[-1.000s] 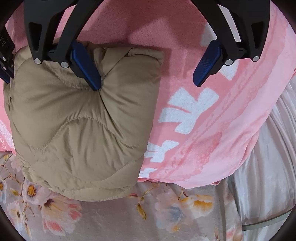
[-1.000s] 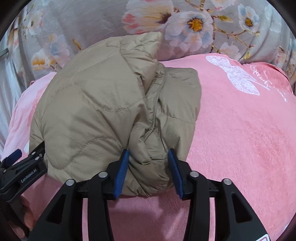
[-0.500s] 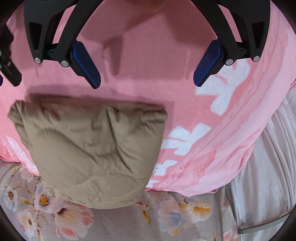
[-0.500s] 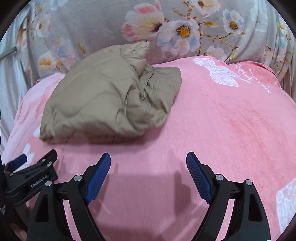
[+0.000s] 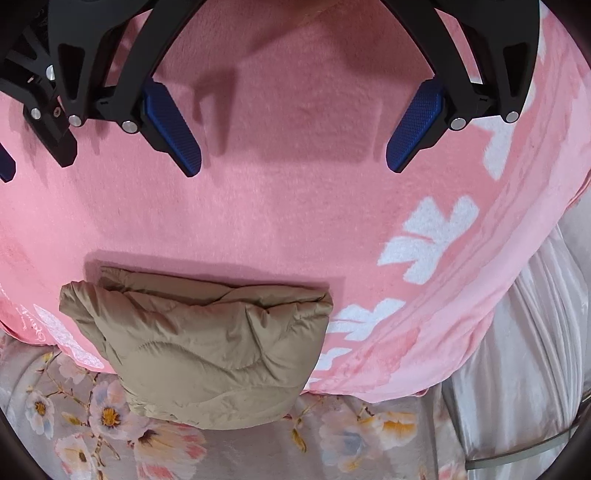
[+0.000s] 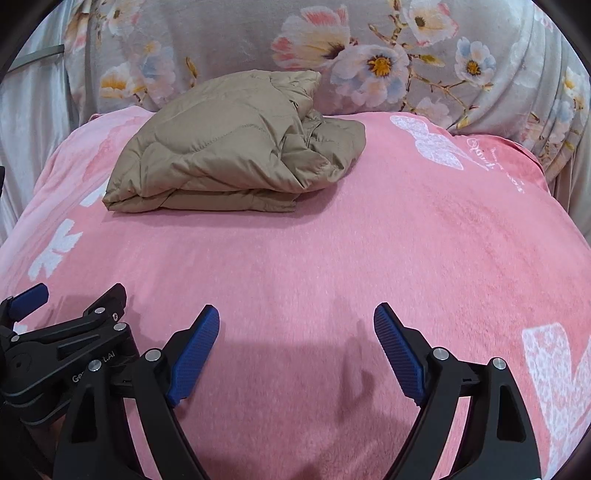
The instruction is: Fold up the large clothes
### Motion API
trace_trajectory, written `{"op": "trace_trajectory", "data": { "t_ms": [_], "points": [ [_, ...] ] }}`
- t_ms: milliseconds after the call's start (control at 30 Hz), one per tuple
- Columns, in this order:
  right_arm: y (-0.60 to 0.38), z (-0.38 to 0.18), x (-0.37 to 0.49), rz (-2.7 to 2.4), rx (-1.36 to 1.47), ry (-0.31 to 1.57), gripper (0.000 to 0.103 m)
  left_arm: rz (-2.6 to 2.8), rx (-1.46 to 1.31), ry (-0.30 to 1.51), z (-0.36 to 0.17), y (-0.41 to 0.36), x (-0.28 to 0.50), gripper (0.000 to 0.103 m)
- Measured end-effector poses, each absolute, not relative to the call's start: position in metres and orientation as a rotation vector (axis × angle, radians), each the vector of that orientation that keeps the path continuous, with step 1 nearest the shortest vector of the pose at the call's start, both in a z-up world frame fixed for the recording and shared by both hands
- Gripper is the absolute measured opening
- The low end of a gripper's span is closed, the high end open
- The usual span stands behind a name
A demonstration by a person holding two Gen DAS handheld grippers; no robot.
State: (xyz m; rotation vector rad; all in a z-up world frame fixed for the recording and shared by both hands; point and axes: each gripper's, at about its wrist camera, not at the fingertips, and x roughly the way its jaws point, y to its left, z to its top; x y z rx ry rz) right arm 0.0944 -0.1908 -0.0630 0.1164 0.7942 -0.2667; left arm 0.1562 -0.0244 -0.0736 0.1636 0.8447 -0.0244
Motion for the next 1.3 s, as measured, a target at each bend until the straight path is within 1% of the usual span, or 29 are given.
{"op": "trace_trajectory", "data": {
  "t_ms": [467,1300],
  "points": [
    [-0.1899,-0.0683,0.096,-0.272,0.13,0.825,0.084,0.001,0.193,0.835,-0.0748,-0.0279,0.1519,0.098],
    [-0.19,-0.0685,0.096,-0.271,0.13,0.825,0.084,0.002,0.195,0.829,-0.0743,-0.0266,0.1526,0.098]
  ]
}}
